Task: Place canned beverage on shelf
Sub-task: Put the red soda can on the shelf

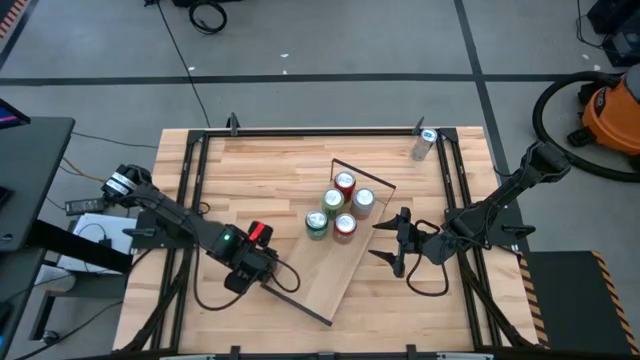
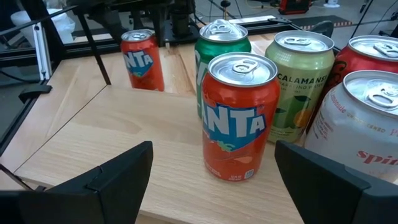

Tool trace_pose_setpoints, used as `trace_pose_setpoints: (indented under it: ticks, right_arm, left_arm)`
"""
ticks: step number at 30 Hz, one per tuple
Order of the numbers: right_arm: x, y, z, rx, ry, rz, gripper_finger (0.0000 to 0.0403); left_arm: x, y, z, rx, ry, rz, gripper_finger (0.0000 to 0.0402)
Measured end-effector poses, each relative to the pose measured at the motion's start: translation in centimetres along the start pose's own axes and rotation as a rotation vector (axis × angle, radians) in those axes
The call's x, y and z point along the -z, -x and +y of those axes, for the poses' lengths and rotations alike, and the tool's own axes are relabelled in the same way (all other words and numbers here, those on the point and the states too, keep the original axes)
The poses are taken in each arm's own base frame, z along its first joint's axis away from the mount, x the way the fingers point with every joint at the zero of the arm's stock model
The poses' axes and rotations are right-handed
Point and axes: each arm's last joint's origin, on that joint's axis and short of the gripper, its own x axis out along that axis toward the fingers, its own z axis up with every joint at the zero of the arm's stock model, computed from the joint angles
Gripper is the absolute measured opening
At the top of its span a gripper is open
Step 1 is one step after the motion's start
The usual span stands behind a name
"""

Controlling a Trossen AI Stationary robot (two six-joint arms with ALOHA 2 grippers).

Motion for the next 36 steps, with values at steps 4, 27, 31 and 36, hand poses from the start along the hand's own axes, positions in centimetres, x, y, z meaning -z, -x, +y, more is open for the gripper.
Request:
trace_pose_setpoints:
  ticks: [4, 27, 31, 36]
  right_arm:
    - [0.0, 0.0, 0.0, 0.0, 0.001, 0.0, 0.0348]
    - [0.0, 0.0, 0.0, 0.0, 0.002, 0.0, 0.0348]
    - [0.0, 0.0, 0.0, 0.0, 0.002, 0.0, 0.0348]
    - [0.0, 0.0, 0.0, 0.0, 0.001, 0.0, 0.0348]
  left_arm:
    - [0.0, -0.1, 0.7, -0.005, -0.025, 0.004, 0.0366]
    - [-0.2, -0.3, 2.6, -0.018, -0.092, 0.002, 0.0295]
    - [-0.2, -0.3, 2.6, -0.018, -0.092, 0.002, 0.0294]
    - [-0.2, 0.0, 2.7, -0.017, -0.095, 0.015, 0.0293]
